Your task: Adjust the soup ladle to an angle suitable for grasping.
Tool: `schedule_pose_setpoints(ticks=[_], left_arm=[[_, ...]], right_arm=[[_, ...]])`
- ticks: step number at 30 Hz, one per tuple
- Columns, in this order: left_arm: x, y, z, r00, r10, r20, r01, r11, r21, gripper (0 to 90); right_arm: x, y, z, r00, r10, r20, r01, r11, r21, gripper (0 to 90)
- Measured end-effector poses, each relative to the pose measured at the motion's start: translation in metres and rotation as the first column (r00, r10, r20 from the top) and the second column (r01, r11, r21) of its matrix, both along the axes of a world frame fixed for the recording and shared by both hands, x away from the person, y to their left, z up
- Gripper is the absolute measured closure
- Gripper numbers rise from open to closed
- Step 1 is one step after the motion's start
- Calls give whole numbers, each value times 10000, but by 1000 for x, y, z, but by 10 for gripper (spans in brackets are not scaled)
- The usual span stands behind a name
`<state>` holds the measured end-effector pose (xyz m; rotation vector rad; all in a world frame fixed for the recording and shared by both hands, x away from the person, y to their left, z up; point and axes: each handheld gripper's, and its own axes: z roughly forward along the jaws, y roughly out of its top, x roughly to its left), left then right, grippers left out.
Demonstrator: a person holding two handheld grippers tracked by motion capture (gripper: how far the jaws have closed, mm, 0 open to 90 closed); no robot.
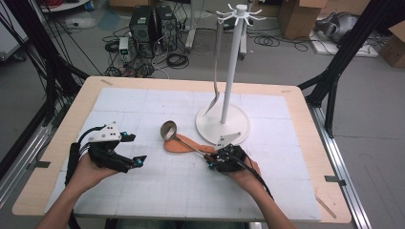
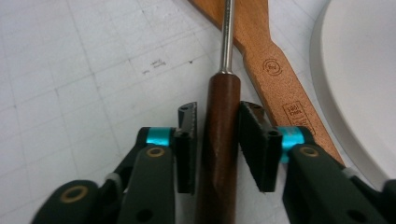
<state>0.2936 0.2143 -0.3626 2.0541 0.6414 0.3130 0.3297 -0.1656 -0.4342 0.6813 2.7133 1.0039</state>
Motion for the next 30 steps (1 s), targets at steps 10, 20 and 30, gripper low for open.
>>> schedule_pose_setpoints(ticks=[10, 20, 30], left_arm=[[0, 0, 0, 10000, -13, 33, 13, 10000, 43, 140], [0, -1, 0, 10000, -50, 31, 50, 10000, 55, 140], [0, -2, 0, 10000, -87, 24, 87, 9999, 63, 140]], right_arm=[[2, 0, -1, 9996, 204, -199, -199, 9996, 218, 714], [1, 3, -1, 9968, 779, -187, -774, 9966, 284, 729], [-2, 14, -1, 9876, 1564, -146, -1562, 9876, 168, 731]])
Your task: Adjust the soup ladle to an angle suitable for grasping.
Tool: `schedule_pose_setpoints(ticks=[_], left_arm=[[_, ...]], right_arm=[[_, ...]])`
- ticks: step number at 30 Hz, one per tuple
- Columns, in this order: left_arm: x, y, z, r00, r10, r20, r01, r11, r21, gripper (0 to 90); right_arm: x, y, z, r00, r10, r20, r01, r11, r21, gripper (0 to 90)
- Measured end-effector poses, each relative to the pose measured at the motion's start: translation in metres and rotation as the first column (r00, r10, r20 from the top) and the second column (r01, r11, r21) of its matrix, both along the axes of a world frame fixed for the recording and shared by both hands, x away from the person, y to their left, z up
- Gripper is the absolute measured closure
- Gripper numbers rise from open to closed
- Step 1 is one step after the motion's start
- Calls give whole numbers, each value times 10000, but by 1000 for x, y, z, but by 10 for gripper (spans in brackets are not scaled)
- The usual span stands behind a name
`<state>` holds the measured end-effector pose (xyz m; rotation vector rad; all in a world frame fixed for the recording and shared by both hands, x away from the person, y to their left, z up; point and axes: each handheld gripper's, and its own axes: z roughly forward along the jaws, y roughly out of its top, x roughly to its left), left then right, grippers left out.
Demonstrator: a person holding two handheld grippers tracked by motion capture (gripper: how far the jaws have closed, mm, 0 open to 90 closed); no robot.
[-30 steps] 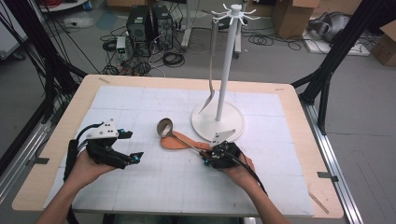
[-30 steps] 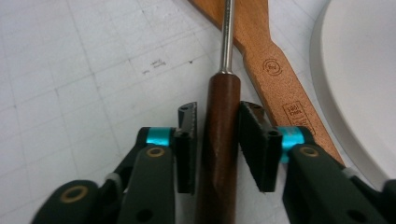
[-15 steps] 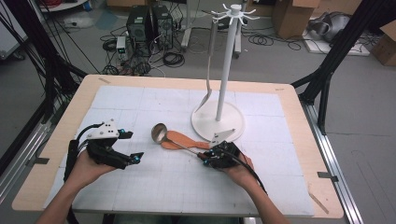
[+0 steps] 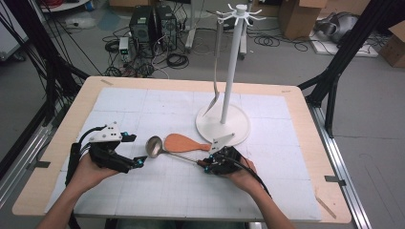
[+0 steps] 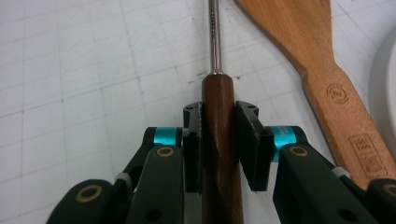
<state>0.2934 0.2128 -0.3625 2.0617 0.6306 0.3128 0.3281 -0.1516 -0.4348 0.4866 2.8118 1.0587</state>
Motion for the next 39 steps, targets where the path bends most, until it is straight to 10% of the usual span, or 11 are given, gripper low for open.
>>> schedule_pose_setpoints(ticks=[27, 39], left_arm=[[0, -2, -1, 10000, -62, -22, 62, 10000, 6, 140], [0, -4, -1, 9998, -200, -18, 200, 9997, 111, 140]], right_arm=[[-5, 11, 0, 9894, 1407, -359, -1399, 9899, 244, 731], [-11, 2, 1, 9923, 1201, -298, -1201, 9928, -1, 654]])
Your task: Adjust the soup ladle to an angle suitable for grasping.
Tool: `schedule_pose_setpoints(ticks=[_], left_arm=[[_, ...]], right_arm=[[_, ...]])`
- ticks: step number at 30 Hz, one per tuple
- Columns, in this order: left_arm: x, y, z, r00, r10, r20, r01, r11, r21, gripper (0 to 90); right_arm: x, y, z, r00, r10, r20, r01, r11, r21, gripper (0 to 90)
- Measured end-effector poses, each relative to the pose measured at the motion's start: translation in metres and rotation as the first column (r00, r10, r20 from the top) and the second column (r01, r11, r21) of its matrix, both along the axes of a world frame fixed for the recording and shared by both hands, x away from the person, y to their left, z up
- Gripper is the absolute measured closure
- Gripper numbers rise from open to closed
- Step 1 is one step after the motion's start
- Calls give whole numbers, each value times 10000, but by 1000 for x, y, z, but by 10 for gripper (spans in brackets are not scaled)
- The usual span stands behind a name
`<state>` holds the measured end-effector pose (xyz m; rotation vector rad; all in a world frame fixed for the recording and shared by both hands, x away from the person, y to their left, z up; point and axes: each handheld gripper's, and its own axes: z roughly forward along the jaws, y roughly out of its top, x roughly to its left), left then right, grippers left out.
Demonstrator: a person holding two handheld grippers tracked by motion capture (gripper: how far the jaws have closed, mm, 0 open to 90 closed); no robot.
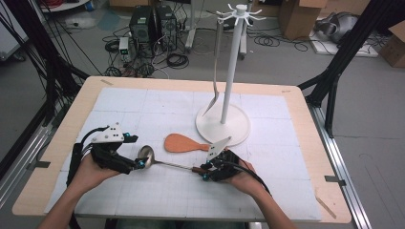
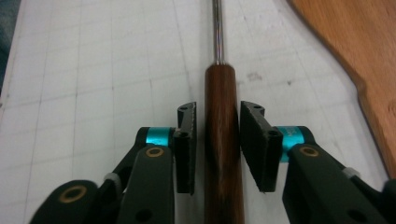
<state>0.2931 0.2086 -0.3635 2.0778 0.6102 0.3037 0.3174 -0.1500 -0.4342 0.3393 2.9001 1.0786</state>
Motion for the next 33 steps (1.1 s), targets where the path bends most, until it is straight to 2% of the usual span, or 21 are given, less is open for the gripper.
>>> schedule_pose_setpoints(ticks=[10, 12, 16, 25, 30, 33], left_arm=[[0, -2, -1, 10000, -58, -65, 58, 10000, -31, 141], [1, -2, -1, 9999, -78, -103, 77, 10000, -46, 141], [1, -4, -2, 9998, -123, -155, 123, 9999, 2, 143], [3, -13, -4, 9986, -420, -336, 423, 9991, 84, 164], [5, -19, -5, 9969, -629, -477, 630, 9980, 5, 205], [6, -24, -6, 9960, -750, -485, 755, 9971, 98, 230]], right_arm=[[-10, -21, -1, 9993, -354, 130, 354, 9994, 24, 637], [-11, -21, -1, 9992, -347, 211, 346, 9994, 14, 640], [-10, -21, -1, 9992, -281, 284, 282, 9996, -7, 716], [-8, -22, 1, 9998, -97, 185, 96, 9999, 46, 728], [-8, -23, 9, 9995, -119, 279, 112, 9997, 232, 729], [-8, -22, 15, 9994, -55, 336, 47, 9997, 238, 729]])
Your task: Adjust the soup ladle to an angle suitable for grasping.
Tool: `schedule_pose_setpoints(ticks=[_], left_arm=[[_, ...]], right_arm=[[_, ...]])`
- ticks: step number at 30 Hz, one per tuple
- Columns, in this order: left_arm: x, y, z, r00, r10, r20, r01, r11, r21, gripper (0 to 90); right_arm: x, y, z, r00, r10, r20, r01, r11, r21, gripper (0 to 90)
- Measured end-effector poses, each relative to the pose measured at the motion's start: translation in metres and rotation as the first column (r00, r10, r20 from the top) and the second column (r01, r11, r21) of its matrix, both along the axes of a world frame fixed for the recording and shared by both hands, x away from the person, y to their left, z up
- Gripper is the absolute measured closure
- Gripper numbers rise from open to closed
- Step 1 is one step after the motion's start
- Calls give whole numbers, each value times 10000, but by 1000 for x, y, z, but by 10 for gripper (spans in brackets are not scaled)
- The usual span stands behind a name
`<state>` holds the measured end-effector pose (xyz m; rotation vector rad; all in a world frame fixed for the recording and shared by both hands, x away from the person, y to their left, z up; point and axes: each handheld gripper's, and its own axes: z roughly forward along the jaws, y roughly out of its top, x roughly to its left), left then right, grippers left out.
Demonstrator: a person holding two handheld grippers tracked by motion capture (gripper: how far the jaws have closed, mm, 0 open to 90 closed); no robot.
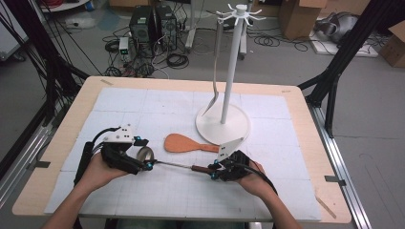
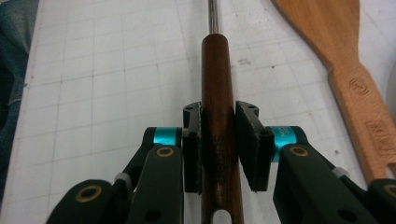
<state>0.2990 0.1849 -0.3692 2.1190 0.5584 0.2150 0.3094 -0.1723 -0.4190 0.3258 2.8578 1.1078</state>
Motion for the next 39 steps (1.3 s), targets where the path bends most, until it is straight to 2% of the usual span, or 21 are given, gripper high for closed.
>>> schedule_pose_setpoints(ticks=[13, 16, 21, 28, 39], left_arm=[[6, -25, -6, 9967, -801, -124, 805, 9959, 411, 369], [8, -30, -8, 9947, -1017, -121, 1023, 9931, 576, 413], [9, -37, -10, 9926, -1201, -182, 1210, 9908, 604, 476], [11, -42, -14, 9895, -1404, -355, 1426, 9872, 711, 507], [12, -51, -19, 9836, -1689, -626, 1746, 9796, 1000, 543]], right_arm=[[4, 7, 31, 9989, 312, 351, -310, 9995, -50, 730], [4, 9, 39, 9983, 390, 428, -384, 9991, -159, 730], [4, 14, 48, 9968, 587, 550, -571, 9979, -315, 730], [4, 20, 59, 9930, 911, 751, -873, 9948, -516, 731], [0, 26, 70, 9888, 1239, 829, -1198, 9914, -520, 730]])
